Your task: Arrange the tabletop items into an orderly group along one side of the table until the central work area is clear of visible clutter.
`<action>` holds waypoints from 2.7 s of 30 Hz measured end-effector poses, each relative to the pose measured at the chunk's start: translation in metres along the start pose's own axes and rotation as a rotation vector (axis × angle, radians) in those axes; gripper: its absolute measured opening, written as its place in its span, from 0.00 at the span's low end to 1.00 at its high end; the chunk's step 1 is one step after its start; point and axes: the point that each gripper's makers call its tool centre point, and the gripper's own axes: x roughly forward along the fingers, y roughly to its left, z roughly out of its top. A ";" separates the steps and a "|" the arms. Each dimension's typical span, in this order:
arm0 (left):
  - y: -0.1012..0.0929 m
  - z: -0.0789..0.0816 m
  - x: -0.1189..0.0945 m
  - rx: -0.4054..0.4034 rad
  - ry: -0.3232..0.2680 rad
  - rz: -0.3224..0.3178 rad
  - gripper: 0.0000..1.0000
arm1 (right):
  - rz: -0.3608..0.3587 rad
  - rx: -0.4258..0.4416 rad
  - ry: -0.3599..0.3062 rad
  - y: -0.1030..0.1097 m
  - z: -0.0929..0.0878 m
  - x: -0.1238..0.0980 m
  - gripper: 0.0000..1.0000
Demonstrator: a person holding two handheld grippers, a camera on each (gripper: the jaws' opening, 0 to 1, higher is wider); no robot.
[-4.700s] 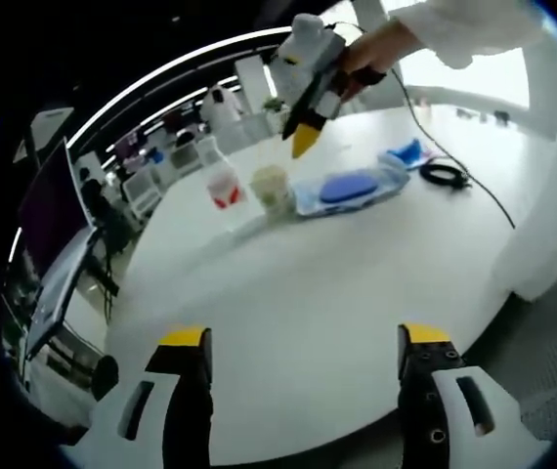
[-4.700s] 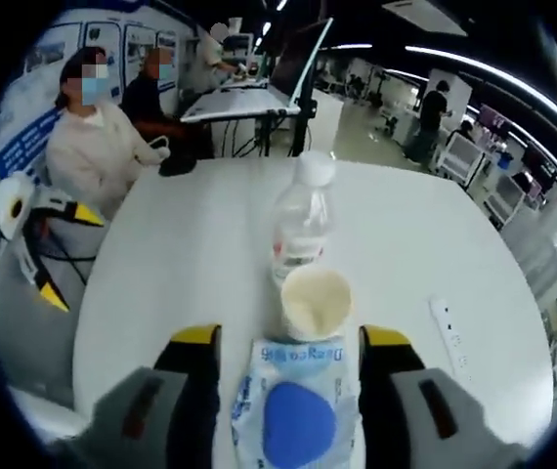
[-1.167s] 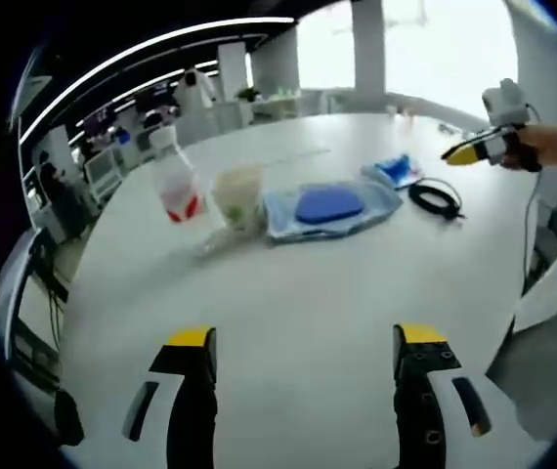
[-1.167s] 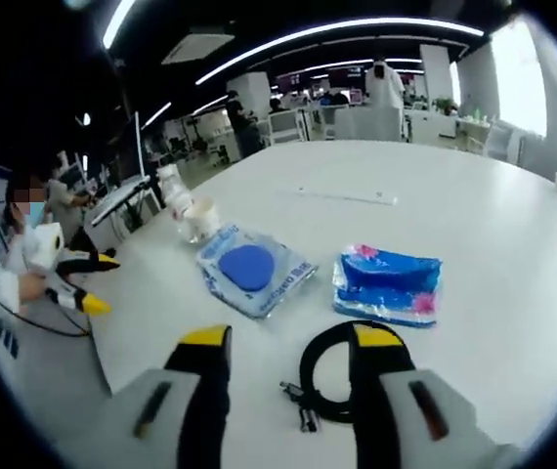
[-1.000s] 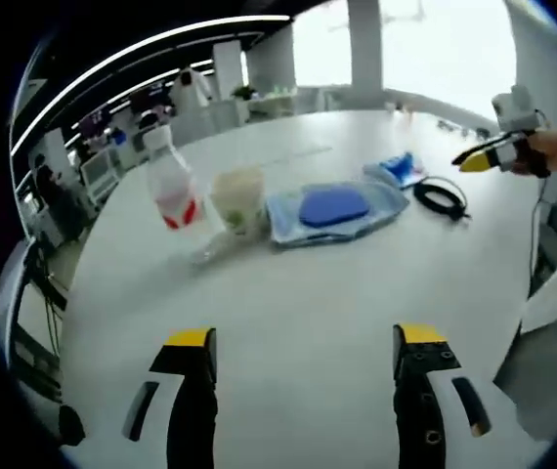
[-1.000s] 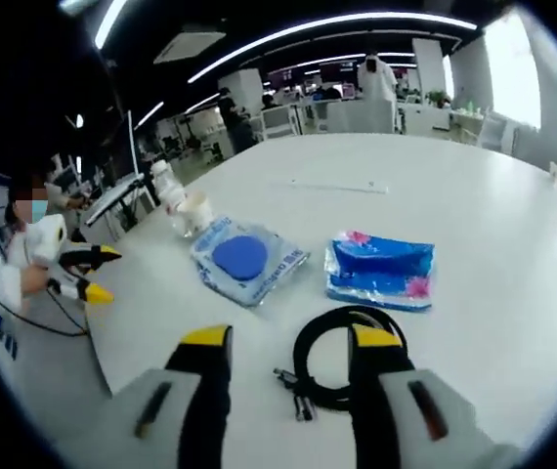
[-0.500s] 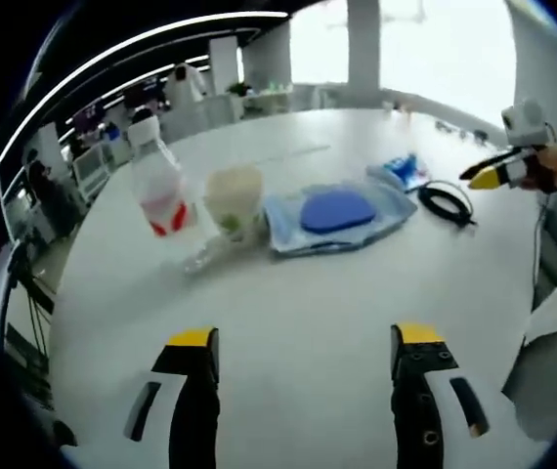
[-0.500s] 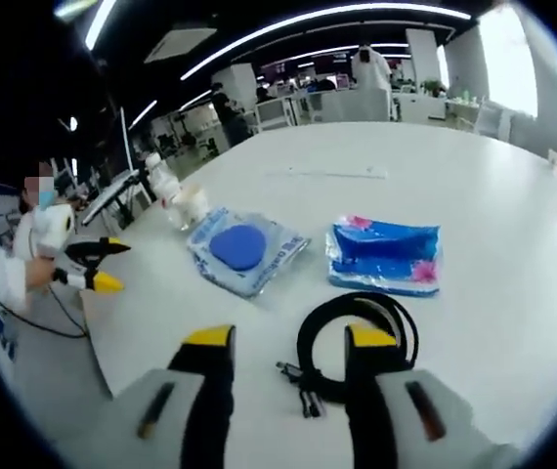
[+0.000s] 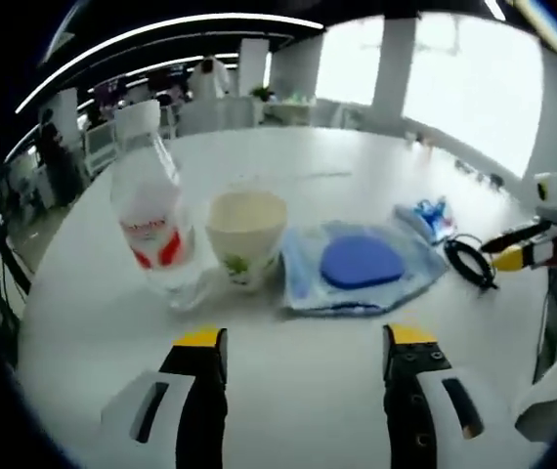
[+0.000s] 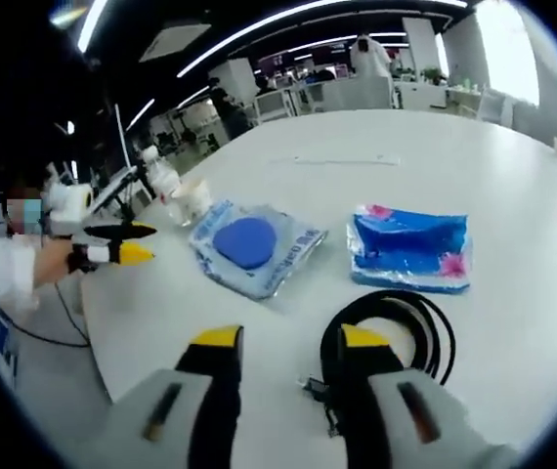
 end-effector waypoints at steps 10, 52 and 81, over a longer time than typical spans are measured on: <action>0.009 0.004 0.030 -0.133 0.007 0.004 0.54 | 0.051 0.167 -0.035 0.014 0.014 0.037 0.28; -0.004 0.002 0.054 -0.101 -0.002 0.082 0.00 | -0.009 0.046 -0.123 -0.006 0.057 0.059 0.00; -0.002 0.005 0.072 -0.115 -0.014 0.100 0.00 | -0.033 -0.085 -0.026 -0.035 0.050 0.084 0.00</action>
